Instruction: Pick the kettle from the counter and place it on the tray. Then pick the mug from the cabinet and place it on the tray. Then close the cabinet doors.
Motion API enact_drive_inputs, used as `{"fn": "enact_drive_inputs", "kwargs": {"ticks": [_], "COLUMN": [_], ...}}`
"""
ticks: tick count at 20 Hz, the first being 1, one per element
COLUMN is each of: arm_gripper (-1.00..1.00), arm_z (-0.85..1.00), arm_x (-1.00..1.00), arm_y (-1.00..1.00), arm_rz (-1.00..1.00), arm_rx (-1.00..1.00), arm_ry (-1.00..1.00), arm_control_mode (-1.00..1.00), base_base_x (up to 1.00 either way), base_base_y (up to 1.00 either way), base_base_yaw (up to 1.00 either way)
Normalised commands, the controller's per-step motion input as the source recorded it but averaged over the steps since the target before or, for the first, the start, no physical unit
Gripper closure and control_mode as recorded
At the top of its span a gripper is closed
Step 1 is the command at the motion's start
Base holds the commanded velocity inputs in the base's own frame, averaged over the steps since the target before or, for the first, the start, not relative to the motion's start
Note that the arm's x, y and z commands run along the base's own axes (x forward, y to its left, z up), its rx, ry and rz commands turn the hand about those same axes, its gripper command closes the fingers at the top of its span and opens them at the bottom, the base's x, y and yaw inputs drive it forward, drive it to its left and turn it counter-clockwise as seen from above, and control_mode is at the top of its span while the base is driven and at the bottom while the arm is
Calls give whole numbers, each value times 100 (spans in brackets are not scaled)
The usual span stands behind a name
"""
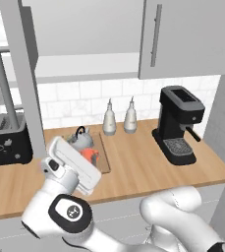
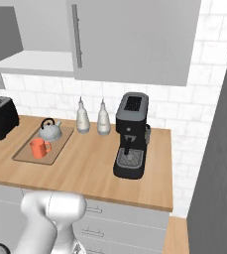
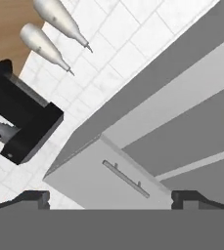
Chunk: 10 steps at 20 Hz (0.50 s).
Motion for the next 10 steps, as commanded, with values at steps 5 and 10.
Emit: {"fn": "enact_drive_inputs", "kwargs": {"ticks": [5, 10], "arm_gripper": [-100, -100], "arm_z": [0, 0], "arm_x": [0, 0], "arm_y": [90, 74], "arm_rz": [-7, -3], "arm_rx": [-18, -12], "arm_ry": [0, 0], "arm_control_mode": [-100, -100], "base_base_x": [0, 0], "base_base_y": [0, 0], "base_base_yaw": [0, 0]}}
